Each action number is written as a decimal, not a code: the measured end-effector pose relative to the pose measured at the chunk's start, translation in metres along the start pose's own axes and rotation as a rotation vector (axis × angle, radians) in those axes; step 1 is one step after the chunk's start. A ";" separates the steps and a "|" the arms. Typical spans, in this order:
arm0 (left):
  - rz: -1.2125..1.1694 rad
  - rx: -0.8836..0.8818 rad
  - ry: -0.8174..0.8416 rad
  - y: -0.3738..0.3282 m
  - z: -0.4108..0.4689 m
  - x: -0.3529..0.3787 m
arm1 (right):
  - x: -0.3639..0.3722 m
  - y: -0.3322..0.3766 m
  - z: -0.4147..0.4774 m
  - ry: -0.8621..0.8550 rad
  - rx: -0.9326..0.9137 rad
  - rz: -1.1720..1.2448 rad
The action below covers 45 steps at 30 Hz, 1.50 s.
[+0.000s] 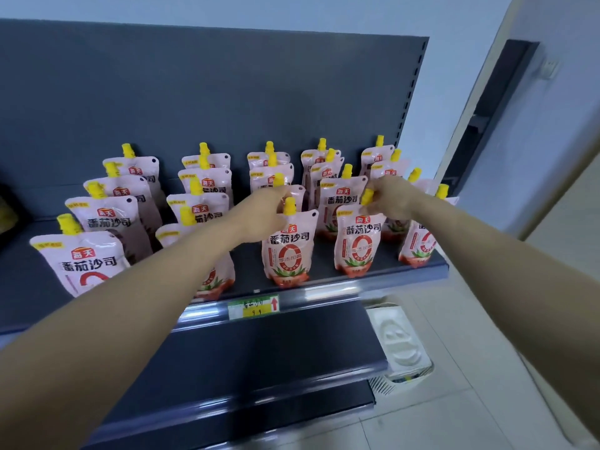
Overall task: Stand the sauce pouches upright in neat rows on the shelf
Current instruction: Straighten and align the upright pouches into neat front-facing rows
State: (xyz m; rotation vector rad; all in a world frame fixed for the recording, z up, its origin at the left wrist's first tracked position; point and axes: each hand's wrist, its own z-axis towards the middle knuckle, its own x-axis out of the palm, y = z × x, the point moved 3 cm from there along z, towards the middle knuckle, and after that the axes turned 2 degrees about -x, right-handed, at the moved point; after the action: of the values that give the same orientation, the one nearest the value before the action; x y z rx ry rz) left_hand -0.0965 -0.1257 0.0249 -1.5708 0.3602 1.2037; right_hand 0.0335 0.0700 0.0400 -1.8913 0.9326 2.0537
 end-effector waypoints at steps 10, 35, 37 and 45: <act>0.000 -0.019 -0.146 -0.041 0.016 -0.003 | -0.035 -0.018 0.009 0.125 -0.214 0.162; 0.159 -0.062 0.051 -0.077 0.070 0.064 | -0.021 -0.021 0.083 0.123 -0.317 -0.290; 0.123 -0.042 0.059 -0.081 0.073 0.062 | -0.043 -0.029 0.080 0.040 -0.315 -0.163; 0.210 -0.056 0.135 -0.086 0.083 0.065 | -0.102 -0.099 0.043 0.322 -0.154 -0.181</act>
State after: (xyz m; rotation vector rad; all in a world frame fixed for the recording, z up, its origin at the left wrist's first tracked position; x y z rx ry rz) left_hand -0.0460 0.0007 0.0258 -1.7002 0.5963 1.2792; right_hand 0.0680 0.1989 0.1056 -2.3418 0.6481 1.7962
